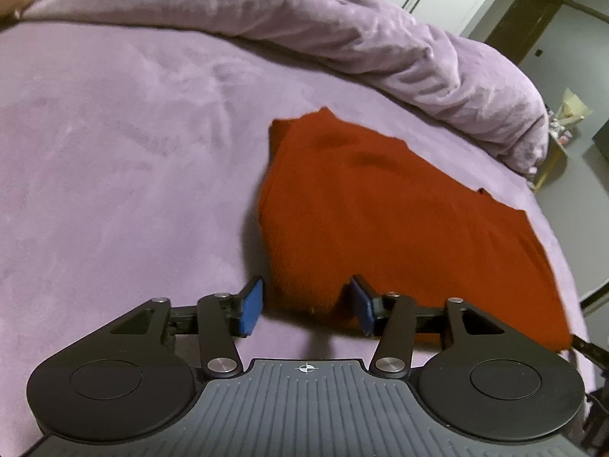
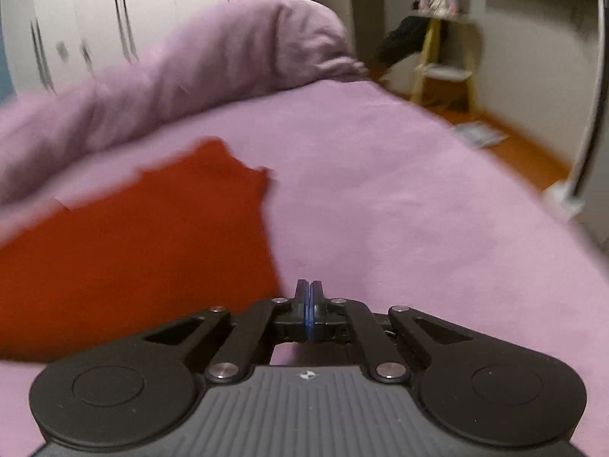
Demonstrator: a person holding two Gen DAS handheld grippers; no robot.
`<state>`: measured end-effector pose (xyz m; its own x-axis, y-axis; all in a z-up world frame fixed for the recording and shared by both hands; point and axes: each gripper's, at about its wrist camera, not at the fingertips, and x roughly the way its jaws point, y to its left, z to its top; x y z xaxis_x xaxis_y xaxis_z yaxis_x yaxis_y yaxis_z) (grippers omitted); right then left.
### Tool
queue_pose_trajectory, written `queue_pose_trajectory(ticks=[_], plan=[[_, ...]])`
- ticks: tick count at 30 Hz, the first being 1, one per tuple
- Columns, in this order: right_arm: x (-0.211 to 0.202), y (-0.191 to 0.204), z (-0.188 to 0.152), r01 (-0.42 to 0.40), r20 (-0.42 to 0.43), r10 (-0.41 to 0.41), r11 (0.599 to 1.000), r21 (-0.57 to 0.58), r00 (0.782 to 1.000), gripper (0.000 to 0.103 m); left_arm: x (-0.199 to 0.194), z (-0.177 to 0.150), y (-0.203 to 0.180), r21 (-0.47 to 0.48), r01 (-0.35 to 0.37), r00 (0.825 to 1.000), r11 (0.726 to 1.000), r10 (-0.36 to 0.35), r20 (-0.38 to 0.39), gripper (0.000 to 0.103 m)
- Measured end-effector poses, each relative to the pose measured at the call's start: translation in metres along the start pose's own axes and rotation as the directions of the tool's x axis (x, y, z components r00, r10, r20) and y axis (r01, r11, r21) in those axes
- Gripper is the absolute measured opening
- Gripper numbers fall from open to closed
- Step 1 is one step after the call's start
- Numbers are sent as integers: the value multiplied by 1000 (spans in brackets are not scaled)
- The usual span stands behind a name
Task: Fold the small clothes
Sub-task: 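Grasp the folded cardigan edge with the left gripper and fold it over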
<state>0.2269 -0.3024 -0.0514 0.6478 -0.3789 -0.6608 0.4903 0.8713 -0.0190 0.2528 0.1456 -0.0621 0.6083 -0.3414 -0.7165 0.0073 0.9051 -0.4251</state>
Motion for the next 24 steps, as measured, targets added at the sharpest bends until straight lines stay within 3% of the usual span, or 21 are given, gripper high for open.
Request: queue_pose_trajectory(ticks=[3, 5, 10, 13, 15, 17, 19, 21, 24], plan=[[-21, 4, 10, -116, 76, 112, 992, 50, 991, 1, 2, -1, 11, -54, 69, 997, 996, -71, -34, 58], [-33, 22, 15, -223, 108, 217, 973, 52, 970, 2, 10, 1, 17, -128, 101, 993, 987, -108, -46, 58], [-28, 111, 15, -505, 58, 504, 863, 4, 862, 2, 31, 12, 23, -270, 137, 990, 953, -143, -4, 59], [-22, 172, 6, -537, 17, 539, 841, -73, 842, 2, 40, 18, 24, -323, 157, 987, 933, -160, 17, 60], [-11, 202, 0, -565, -41, 563, 824, -42, 825, 2, 43, 21, 26, -349, 153, 988, 924, -155, 23, 56], [-6, 224, -9, -557, -78, 554, 830, -33, 829, 2, 46, 24, 27, -361, 167, 985, 917, -167, 31, 54], [-5, 239, -18, -538, -79, 533, 840, -72, 842, 2, 50, 26, 29, -358, 156, 987, 921, -154, 33, 41], [-11, 245, -31, -517, -66, 513, 851, -95, 856, 1, 53, 27, 32, -364, 158, 987, 918, -154, 40, 37], [-9, 246, -36, -511, -51, 508, 853, -111, 860, 1, 54, 28, 35, -375, 181, 983, 909, -173, 56, 23]])
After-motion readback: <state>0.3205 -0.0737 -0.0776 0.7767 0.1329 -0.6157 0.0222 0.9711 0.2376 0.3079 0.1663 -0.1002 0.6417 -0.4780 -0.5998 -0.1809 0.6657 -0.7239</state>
